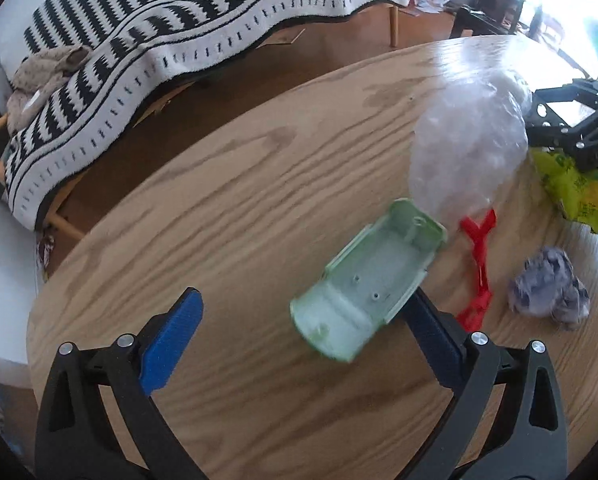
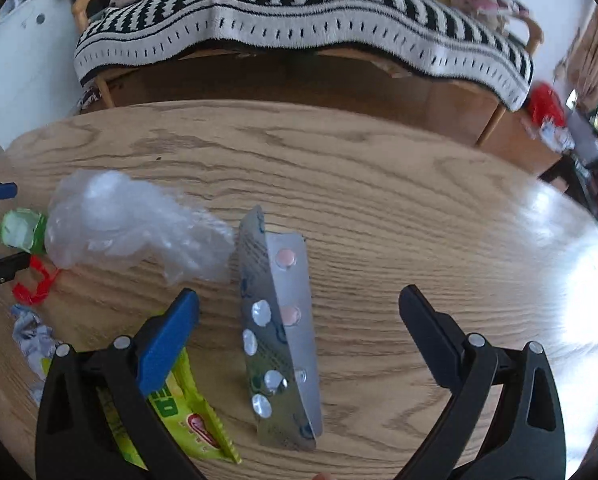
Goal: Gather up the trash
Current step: 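Grasp the green plastic tray with left tool while right grasps the blister pack, then carry the green tray and blister pack over the bin and open both tools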
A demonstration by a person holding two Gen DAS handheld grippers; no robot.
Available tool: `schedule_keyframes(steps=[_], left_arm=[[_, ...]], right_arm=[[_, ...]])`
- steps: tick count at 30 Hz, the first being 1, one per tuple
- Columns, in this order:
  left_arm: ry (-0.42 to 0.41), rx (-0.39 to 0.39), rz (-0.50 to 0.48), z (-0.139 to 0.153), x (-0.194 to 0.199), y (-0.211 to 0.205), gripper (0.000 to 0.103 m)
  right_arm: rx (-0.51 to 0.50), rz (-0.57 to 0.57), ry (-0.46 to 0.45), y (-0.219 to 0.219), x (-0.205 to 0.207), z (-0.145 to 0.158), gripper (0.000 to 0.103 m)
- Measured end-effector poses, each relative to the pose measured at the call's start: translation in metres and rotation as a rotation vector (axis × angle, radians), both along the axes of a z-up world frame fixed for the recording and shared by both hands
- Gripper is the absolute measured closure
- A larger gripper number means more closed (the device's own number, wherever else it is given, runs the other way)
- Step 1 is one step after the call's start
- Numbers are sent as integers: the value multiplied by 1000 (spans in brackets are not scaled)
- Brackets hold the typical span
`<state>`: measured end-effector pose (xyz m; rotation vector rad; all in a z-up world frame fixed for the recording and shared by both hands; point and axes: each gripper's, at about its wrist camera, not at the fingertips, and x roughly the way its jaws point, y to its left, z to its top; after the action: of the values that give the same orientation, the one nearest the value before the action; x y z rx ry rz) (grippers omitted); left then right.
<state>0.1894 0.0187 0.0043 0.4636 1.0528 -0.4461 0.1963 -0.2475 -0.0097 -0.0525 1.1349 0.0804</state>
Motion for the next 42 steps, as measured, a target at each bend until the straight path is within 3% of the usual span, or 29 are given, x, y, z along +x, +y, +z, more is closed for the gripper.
schedule_keyframes(steps=[7,21,26,27,28,29,30,32,36,42], left_arm=[[62,-103,-18,-3,17,-7,6],[-29,-160,76,-6,2,-6,5],[-9,-148,99,-4,3,-7,6],[-9,-148,103,-4,2,-7,11],[-26,-157,96,-1,-2,-8,20],[-50,-165,83,3,-5,-10,60],[-72,-145,102,6,-10,-13,71],[-78,-168,124,6,-19,-13,71],[-102,-137,136,11,-38,-14,71],[-134,-123,162,52,-64,-9,71]], right_arm=[[-5,53,65,-15,24,1,5],[1,106,26,-23,1,-1,5],[1,90,14,-23,-2,-1,6],[7,90,5,-22,-4,0,8],[10,98,-11,-20,-8,2,18],[14,111,-33,-18,-14,7,43],[19,114,-45,-15,-19,11,68],[38,126,-41,-12,-27,13,72],[57,99,-90,-17,-49,26,72],[99,49,-156,-44,-86,71,72]])
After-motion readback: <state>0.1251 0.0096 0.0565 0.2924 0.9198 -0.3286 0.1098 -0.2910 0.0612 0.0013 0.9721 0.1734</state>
